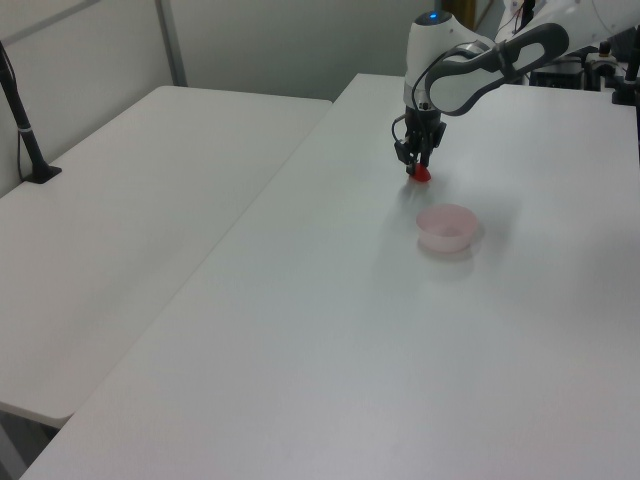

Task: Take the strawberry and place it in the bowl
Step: 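Lower the gripper and close it on the red strawberry, then lift the strawberry and carry it over the pink bowl, then lower the strawberry into the pink bowl and release it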

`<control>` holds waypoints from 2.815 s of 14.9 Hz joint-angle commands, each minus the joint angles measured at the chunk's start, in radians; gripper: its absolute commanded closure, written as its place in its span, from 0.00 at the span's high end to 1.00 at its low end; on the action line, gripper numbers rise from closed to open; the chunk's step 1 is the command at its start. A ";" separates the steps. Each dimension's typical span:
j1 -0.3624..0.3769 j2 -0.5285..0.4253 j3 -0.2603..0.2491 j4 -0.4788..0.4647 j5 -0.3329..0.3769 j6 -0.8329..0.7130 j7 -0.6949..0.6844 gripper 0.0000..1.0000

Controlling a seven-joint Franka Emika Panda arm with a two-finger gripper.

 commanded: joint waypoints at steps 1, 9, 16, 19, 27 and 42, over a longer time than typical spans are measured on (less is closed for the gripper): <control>0.008 -0.024 -0.002 -0.003 -0.016 -0.005 -0.021 0.38; 0.095 -0.200 0.015 -0.058 0.004 -0.204 -0.240 0.39; 0.124 -0.271 0.145 -0.132 0.022 -0.366 -0.254 0.39; 0.132 -0.269 0.156 -0.175 0.016 -0.349 -0.253 0.39; 0.169 -0.266 0.156 -0.236 0.009 -0.310 -0.248 0.52; 0.164 -0.470 0.150 -0.141 0.022 -0.494 -0.192 1.00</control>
